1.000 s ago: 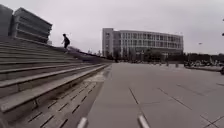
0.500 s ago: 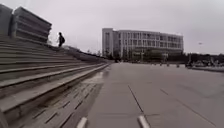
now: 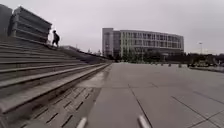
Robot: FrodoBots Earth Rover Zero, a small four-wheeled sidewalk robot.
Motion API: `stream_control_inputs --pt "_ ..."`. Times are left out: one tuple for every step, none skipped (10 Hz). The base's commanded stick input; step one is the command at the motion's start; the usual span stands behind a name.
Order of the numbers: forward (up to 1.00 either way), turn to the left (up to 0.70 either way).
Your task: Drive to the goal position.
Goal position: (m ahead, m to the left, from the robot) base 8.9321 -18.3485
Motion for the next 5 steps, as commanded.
stream_control_inputs --pt "0.7 0.0" --pt "0.7 0.0" --pt "0.7 0.0" --pt "0.7 0.0" --pt "0.7 0.0"
